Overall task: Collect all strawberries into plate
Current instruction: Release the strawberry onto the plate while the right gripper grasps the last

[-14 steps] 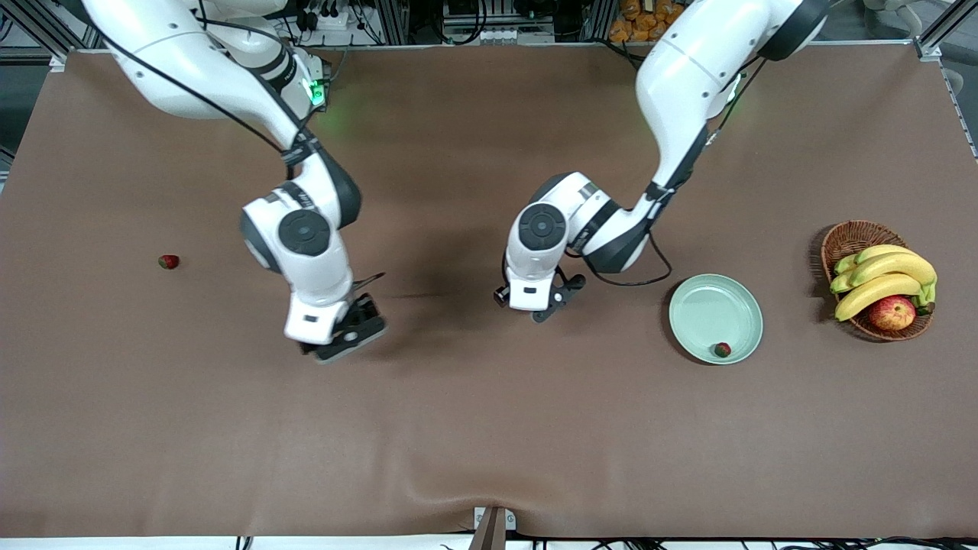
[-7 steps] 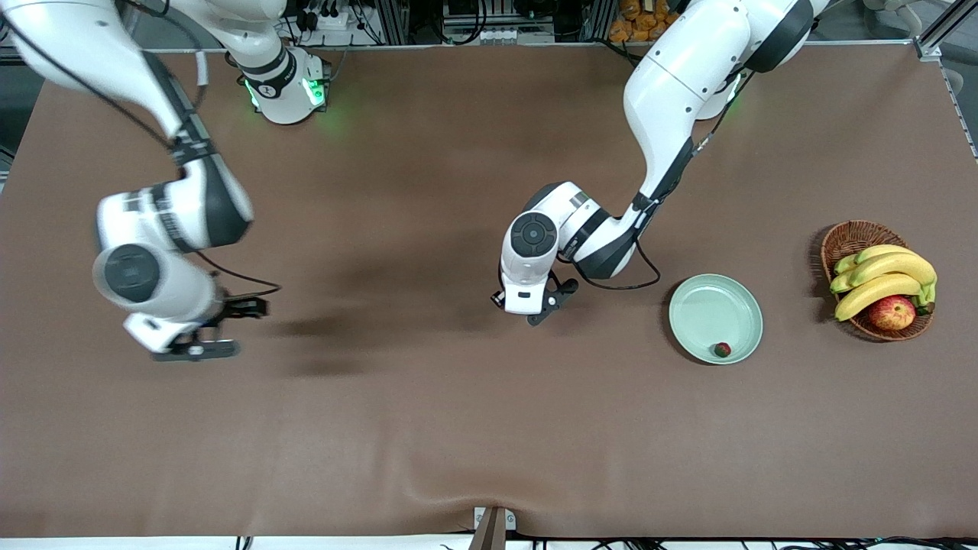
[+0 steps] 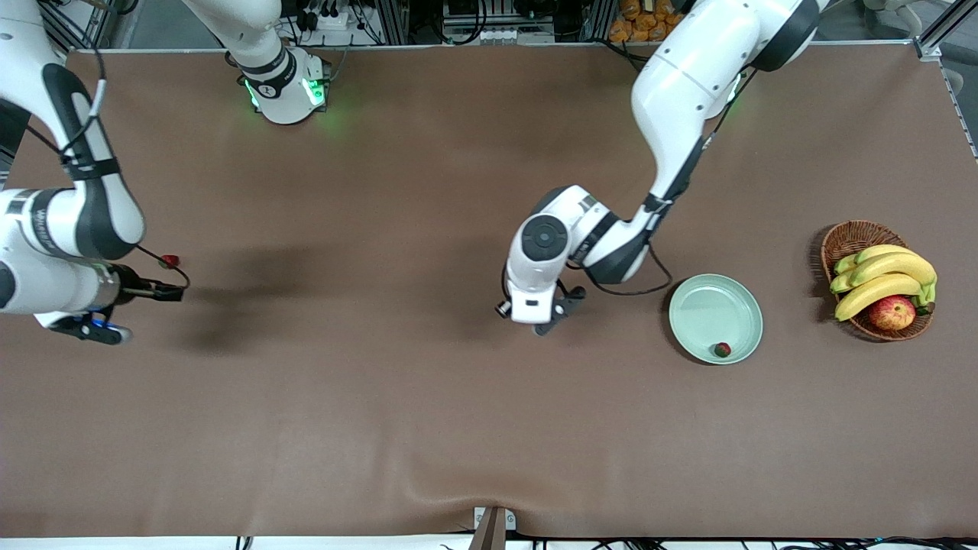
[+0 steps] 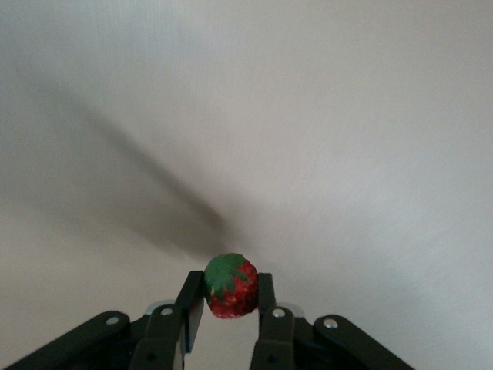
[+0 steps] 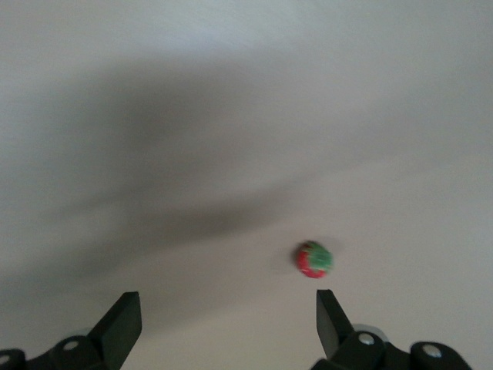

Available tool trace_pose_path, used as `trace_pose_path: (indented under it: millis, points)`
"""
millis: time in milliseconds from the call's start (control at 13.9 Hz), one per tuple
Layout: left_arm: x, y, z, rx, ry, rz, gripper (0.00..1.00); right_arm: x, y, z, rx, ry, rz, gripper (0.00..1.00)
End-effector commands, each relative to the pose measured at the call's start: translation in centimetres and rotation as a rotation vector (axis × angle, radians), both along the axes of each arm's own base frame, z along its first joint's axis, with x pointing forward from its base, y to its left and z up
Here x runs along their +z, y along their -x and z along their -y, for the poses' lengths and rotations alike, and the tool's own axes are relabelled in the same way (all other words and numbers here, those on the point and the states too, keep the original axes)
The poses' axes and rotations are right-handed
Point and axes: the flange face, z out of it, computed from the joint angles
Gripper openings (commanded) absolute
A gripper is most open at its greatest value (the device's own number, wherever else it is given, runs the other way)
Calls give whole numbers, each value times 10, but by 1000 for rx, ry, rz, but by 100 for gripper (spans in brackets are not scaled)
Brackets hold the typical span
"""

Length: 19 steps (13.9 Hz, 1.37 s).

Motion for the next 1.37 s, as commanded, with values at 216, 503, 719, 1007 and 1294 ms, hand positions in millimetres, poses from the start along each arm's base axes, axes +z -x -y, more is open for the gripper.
trace_pose_path:
  millis: [216, 503, 719, 1007, 1294]
  points:
    - [82, -43, -168, -151, -128, -62, 0, -73, 45, 79, -96, -156, -57, 100]
    - [56, -51, -291, -315, -135, -139, 0, -99, 55, 80, -132, -227, -70, 100]
    - [23, -47, -351, -379, -119, -142, 0, -107, 60, 80, -145, -242, -85, 100]
    - [-8, -36, -373, -418, -124, -120, 0, -107, 62, 82, -147, -244, -90, 74]
    - [-16, -34, -376, -433, -119, -131, 0, -109, 67, 79, -144, -254, -132, 0]
